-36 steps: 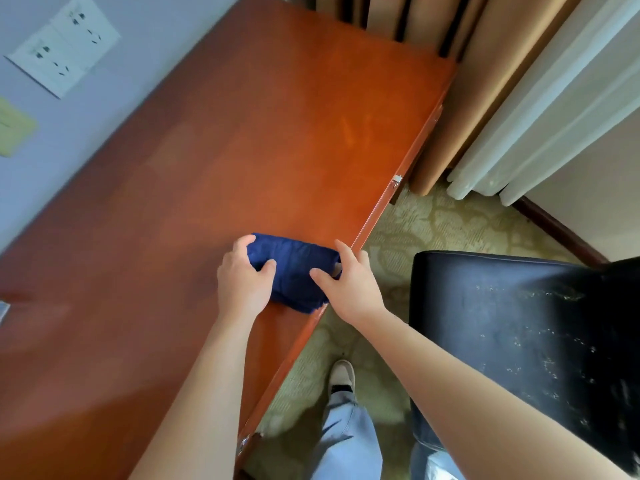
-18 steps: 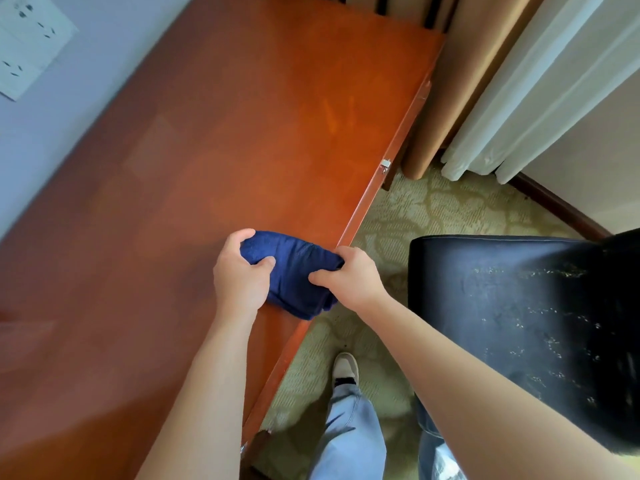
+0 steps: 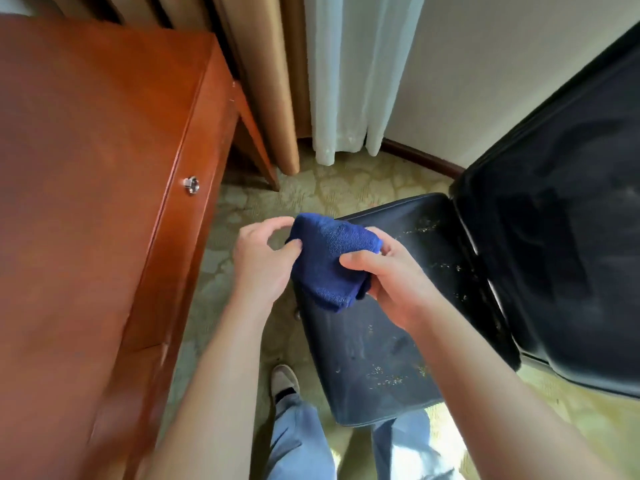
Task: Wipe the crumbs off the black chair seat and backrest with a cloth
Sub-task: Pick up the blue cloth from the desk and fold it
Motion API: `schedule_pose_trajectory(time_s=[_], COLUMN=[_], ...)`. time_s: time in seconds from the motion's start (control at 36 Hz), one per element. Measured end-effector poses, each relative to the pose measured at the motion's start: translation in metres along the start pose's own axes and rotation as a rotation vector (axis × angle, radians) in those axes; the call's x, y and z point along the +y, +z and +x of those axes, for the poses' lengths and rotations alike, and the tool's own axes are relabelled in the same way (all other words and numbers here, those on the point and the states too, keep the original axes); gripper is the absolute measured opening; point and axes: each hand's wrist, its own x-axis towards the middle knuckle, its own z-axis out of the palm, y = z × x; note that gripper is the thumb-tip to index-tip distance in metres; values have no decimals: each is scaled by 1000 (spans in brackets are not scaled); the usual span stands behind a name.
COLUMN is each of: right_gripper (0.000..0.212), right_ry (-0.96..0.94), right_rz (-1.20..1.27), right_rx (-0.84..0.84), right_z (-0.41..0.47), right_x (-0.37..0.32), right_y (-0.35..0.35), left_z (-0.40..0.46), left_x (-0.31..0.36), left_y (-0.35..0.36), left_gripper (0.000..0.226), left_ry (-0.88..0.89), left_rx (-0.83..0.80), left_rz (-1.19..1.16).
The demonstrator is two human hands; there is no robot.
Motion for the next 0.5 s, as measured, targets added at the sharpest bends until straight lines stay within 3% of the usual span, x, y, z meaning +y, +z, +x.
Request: schedule_pose_trajectory(time_s=[0.06, 0.14, 0.28, 0.39, 0.5], right_gripper=[36, 34, 38, 34, 31], right_ry=[-14, -31, -30, -11, 36], right_rz=[15, 49, 130, 152, 121], right_rx=[44, 72, 67, 77, 107], right_z=[-5, -12, -15, -5, 10], right_x=[-4, -10, -8, -1, 10], right_y=[-37, -86, -141, -162, -178], left_z=[-4, -14, -25, -20, -6], left_x=[20, 44, 56, 52, 41], left_y=[39, 90, 145, 169, 189], left_gripper=[27, 13, 44, 70, 65], left_ry=[18, -87, -203, -256, -303], left_rx=[-66, -247, -415, -527, -504], left_rz=[-14, -222, -403, -393, -397])
